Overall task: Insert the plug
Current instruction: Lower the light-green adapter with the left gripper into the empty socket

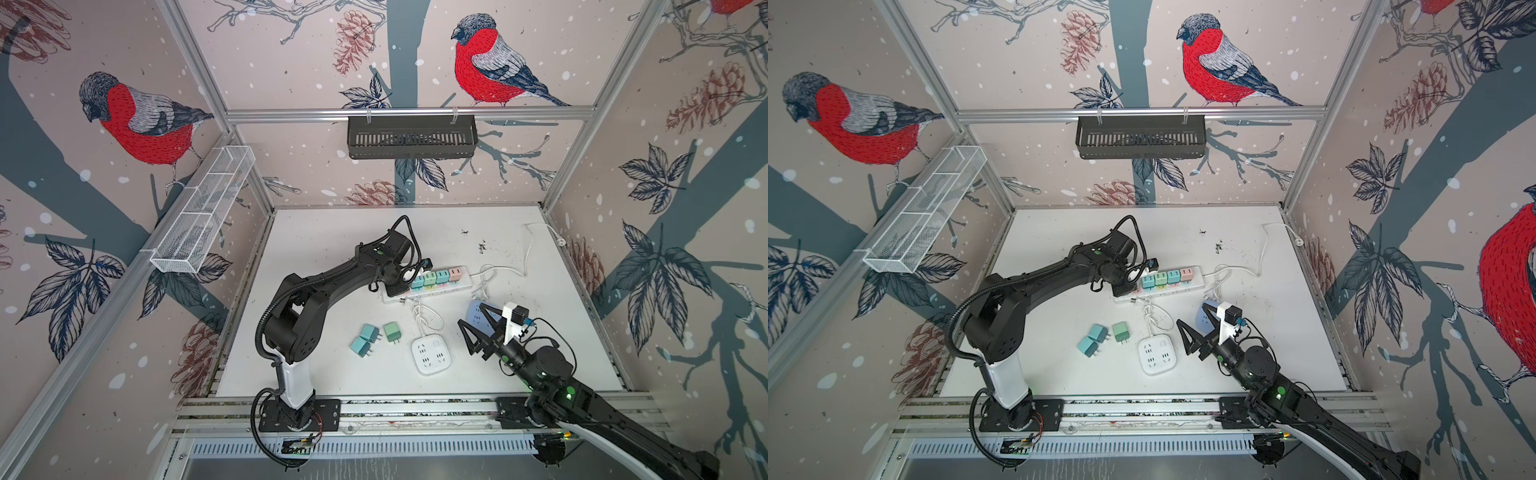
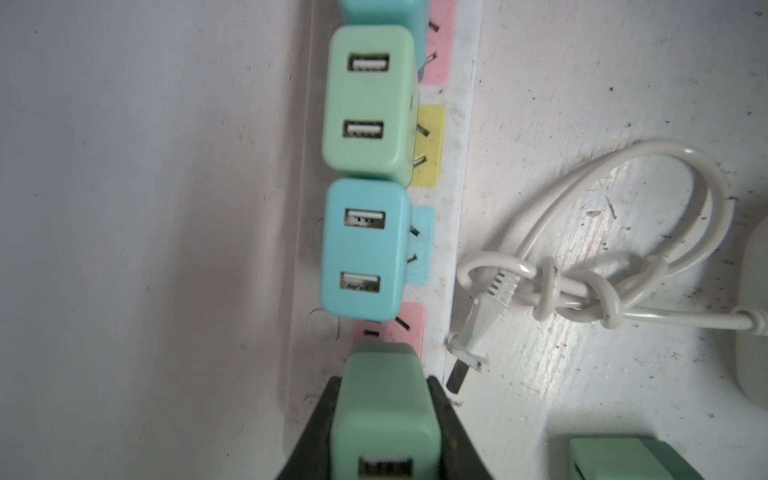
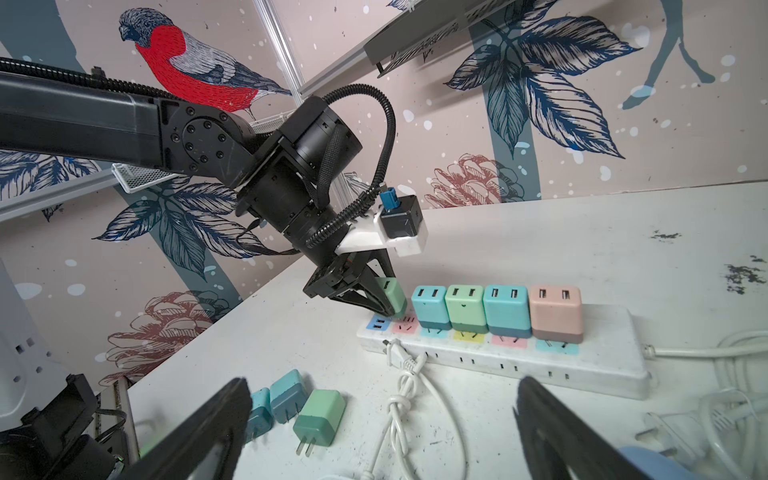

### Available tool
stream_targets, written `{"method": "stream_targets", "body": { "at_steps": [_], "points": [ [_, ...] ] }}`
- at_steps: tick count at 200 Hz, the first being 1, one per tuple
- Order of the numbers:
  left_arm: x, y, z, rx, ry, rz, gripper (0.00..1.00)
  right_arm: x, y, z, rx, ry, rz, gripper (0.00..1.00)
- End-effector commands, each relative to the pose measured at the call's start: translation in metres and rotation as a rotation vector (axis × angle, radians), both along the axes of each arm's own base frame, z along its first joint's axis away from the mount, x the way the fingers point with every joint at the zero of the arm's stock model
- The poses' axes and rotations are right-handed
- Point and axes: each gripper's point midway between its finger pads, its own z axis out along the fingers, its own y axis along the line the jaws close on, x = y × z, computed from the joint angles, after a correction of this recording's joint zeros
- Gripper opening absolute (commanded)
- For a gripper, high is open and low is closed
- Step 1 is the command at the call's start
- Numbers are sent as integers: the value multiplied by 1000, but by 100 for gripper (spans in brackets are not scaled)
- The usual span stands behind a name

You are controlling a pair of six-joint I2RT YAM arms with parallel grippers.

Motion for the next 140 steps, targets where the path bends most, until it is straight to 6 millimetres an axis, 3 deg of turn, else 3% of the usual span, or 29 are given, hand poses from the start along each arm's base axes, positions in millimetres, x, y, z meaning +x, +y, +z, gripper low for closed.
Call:
{"method": "stream_targets", "body": {
  "at_steps": [1,140],
  "points": [
    [4,-9,1,-42,-4,-33,0,0,-2,9,36,-17,-7,100],
    [4,-14,-7,-108,39,-65,0,0,-4,10,41,-20,-14,100]
  ]
}}
